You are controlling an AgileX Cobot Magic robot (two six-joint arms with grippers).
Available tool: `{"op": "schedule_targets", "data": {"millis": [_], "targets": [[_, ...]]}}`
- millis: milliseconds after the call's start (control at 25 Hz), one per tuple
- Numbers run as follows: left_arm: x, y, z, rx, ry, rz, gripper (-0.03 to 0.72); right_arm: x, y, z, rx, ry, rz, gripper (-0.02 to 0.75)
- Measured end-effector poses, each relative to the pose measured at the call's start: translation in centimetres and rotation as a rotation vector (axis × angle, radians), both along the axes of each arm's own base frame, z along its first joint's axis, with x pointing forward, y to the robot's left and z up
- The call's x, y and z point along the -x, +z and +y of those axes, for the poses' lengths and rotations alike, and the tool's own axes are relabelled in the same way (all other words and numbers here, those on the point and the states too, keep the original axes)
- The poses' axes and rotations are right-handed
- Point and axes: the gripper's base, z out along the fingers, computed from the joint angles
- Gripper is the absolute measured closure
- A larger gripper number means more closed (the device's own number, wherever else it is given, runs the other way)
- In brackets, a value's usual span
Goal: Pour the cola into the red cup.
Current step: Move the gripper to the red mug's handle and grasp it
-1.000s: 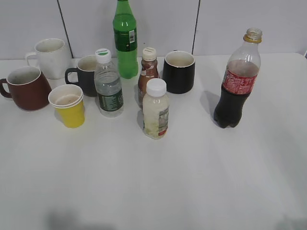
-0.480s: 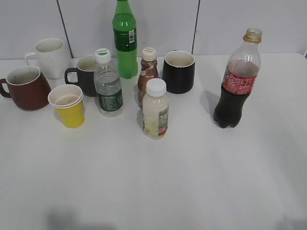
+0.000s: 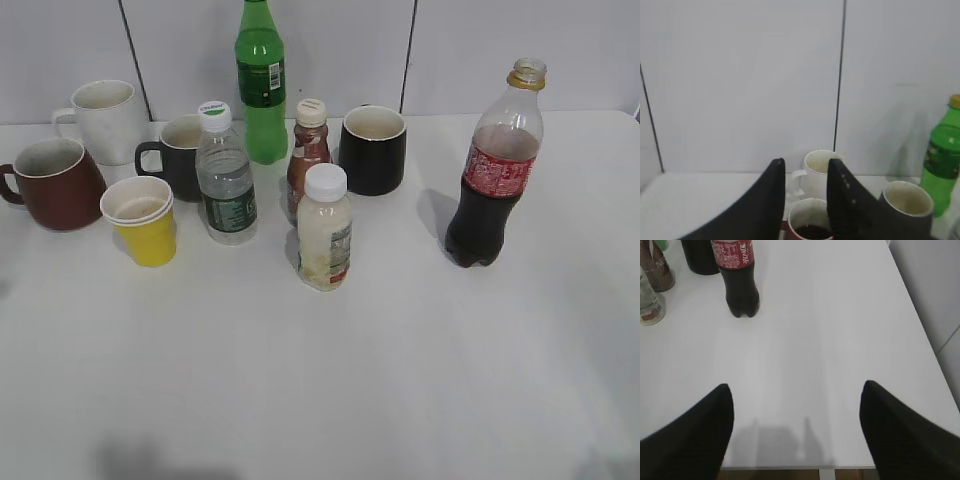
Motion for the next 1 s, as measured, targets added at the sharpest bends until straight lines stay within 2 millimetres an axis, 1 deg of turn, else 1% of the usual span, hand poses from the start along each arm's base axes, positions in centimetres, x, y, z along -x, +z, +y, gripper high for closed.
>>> {"op": "schedule_targets", "data": {"millis": [80,120,160,240,320,360,400,480,520,560,640,680,760,840,1000], "targets": [[-4.1,-2.5,0.4,0.05,0.026,0.036,0.461,0.0,0.0,0.0,-0.001,0.001,0.0,0.147],[-5.4,-3.4,0.7,0.054,0.045,0.024,0.461,0.0,0.0,0.0,-0.002,0.001,0.0,0.147],[-6.8,-4.9,1.2,0.049,0.062,0.047,0.461,0.0,0.0,0.0,-0.002,0.001,0.0,0.147],[-9.0,-7.6,2.3,0.035,0.076,0.083,0.461,0.0,0.0,0.0,-0.003,0.002,0.0,0.147],[-10.6,-10.9,4.0,0.06,0.075,0.155,0.461,0.0,0.0,0.0,-0.003,0.002,0.0,0.147],[-11.3,-12.3,4.6,0.07,0.049,0.17,0.46,0.0,0.0,0.0,-0.003,0.002,0.0,0.147],[-11.7,-13.2,5.5,0.064,0.027,0.157,0.456,0.0,0.0,0.0,-0.003,0.002,0.0,0.147],[-12.5,-15.3,6.9,0.0,-0.028,0.143,0.435,0.0,0.0,0.0,-0.003,0.002,0.0,0.147],[-12.9,-16.1,7.3,-0.047,-0.063,0.135,0.421,0.0,0.0,0.0,-0.003,0.002,0.0,0.147],[-13.2,-17.3,7.6,-0.082,-0.085,0.151,0.399,0.0,0.0,0.0,-0.004,0.002,0.0,0.147],[-14.0,-19.5,8.0,-0.101,-0.101,0.189,0.353,0.0,0.0,0.0,-0.005,0.004,0.001,0.147],[-14.3,-20.3,8.1,-0.101,-0.105,0.201,0.34,0.0,0.0,0.0,-0.005,0.004,0.001,0.147],[-15.0,-21.6,8.3,-0.102,-0.12,0.217,0.325,0.0,0.0,0.0,-0.005,0.004,0.001,0.147],[-15.7,-22.3,8.5,-0.107,-0.137,0.214,0.321,0.0,0.0,0.0,-0.005,0.004,0.001,0.147],[-17.0,-23.2,8.8,-0.112,-0.148,0.205,0.32,0.0,0.0,0.1,-0.006,0.004,0.001,0.147]]}}
